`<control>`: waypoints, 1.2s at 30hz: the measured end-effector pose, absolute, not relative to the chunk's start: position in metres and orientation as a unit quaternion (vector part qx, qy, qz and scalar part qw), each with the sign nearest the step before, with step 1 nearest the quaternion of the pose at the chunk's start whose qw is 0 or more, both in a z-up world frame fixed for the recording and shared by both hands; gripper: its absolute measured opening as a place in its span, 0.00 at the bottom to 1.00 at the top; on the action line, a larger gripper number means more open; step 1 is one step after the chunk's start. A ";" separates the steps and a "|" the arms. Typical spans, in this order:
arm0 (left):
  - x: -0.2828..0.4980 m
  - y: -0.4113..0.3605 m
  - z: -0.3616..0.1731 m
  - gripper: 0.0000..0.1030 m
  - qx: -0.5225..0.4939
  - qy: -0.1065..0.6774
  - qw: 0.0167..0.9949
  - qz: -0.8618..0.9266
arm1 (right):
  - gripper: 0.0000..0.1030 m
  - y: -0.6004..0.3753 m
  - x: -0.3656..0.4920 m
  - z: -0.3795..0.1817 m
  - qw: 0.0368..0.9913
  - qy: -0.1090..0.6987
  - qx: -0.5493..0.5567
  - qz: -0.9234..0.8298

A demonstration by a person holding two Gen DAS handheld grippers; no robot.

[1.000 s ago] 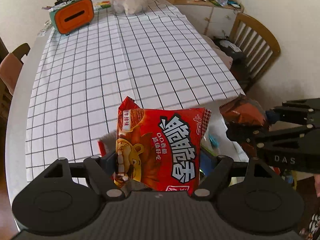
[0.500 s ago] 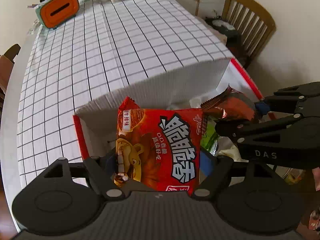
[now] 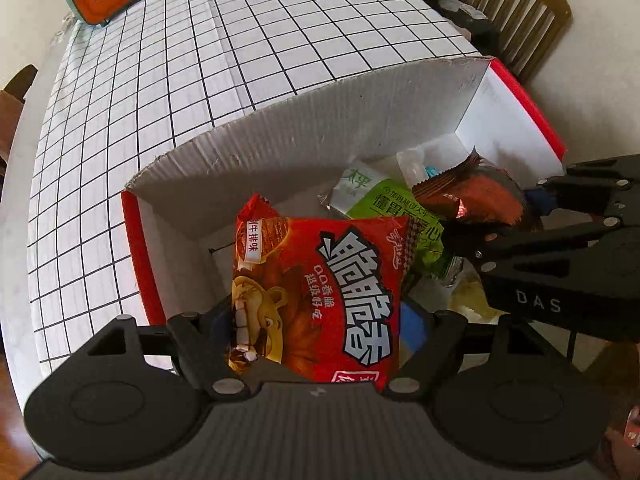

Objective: Organize snacks

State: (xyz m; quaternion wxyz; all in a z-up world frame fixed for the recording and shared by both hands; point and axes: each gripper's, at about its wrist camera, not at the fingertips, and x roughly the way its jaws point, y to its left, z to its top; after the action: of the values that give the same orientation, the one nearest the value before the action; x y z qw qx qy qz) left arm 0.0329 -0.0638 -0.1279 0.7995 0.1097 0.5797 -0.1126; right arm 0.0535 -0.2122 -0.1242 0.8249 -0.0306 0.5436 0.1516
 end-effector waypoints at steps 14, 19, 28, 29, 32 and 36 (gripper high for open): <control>0.029 -0.058 -0.125 0.80 0.095 0.570 0.807 -0.123 | 0.52 -0.214 0.047 -0.119 0.834 0.535 -0.001 0.136; 0.023 -0.056 -0.118 0.80 0.086 0.562 0.812 -0.130 | 0.60 -0.214 0.040 -0.111 0.841 0.524 0.010 0.132; 0.012 -0.051 -0.100 0.80 0.076 0.536 0.830 -0.133 | 0.68 -0.219 0.028 -0.094 0.852 0.503 0.031 0.140; 0.010 -0.051 -0.098 0.80 0.076 0.532 0.833 -0.131 | 0.70 -0.220 0.028 -0.092 0.854 0.500 0.034 0.141; 0.007 -0.050 -0.091 0.80 0.069 0.524 0.840 -0.123 | 0.74 -0.224 0.024 -0.082 0.859 0.489 0.045 0.148; 0.001 -0.051 -0.079 0.83 0.069 0.499 0.855 -0.122 | 0.79 -0.230 0.017 -0.066 0.868 0.468 0.055 0.160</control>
State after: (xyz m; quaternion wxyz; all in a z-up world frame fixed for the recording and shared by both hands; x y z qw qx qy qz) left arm 0.0007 -0.0511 -0.0790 0.8553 0.0693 0.4988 -0.1218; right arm 0.0172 -0.2304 -0.0660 0.8677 0.0549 0.4675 0.1599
